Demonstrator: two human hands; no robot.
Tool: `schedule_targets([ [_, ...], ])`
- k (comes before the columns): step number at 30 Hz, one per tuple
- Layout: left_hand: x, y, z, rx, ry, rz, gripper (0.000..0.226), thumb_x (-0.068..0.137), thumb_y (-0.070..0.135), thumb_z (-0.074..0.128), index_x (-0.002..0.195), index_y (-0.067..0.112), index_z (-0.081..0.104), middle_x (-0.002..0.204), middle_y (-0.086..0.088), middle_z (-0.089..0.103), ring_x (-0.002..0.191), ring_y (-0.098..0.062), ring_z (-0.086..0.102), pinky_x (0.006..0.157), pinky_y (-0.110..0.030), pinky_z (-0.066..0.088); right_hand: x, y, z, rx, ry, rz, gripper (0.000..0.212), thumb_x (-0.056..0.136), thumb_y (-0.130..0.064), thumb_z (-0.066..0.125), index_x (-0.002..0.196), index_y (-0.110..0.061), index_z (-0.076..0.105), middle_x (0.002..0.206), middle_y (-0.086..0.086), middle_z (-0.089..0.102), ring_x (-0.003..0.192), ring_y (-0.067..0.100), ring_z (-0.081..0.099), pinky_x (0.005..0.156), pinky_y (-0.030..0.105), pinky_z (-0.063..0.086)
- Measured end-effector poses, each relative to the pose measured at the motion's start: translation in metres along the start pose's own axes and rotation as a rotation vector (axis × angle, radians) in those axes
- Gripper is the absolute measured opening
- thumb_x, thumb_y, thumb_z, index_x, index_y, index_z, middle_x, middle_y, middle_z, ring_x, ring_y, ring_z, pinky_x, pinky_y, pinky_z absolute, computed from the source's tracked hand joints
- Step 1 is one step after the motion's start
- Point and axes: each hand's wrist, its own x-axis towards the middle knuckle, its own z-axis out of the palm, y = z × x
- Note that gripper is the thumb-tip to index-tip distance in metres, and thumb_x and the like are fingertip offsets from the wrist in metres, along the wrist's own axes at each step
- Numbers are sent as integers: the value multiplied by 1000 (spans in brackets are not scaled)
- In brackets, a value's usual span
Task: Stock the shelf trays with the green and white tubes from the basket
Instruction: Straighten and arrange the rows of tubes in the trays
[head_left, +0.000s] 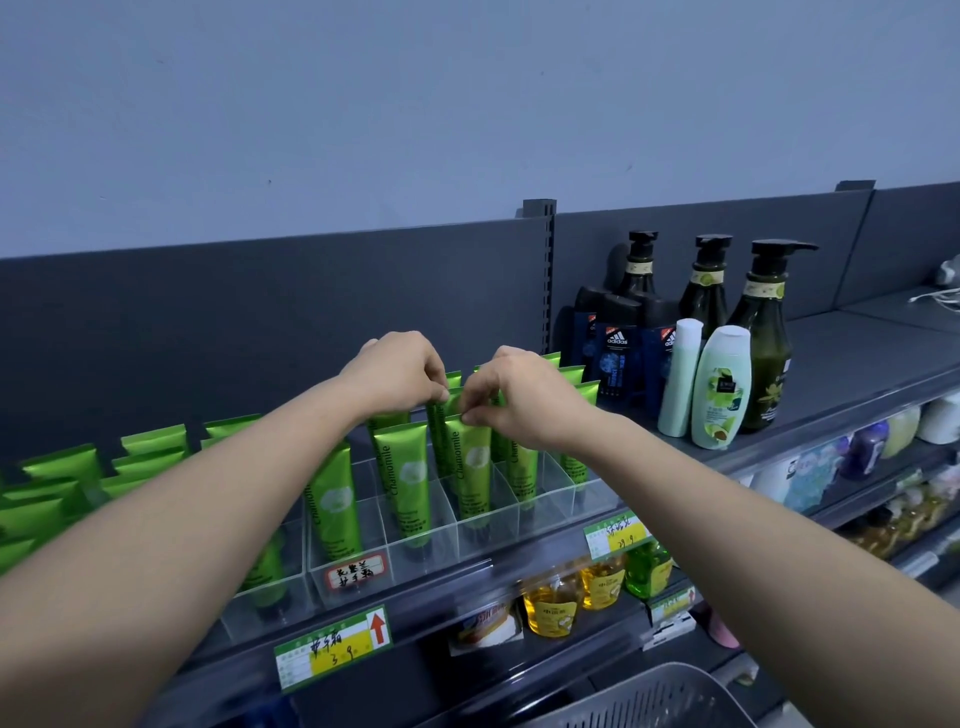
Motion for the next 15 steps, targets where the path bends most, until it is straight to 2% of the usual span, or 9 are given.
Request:
schedule_targets([
  [6,-1,-3,0,-7,-8,-18,5,79,28,74,77,24,74,77,8,70,82,-15,58,81,-32,40,-3,3,2,55,10,8,12,79,-26,76,91,-24,76,84,-7,71,92,12,49,79,33,48],
  [15,1,1,0,87,24,-14,11,80,32,72,77,21,74,76,5,70,78,-13,58,78,-29,33,-9,16,-14,68,55,37,44,73,-34,81,115,-26,68,93,-14,66,100,9,44,85,29,41],
])
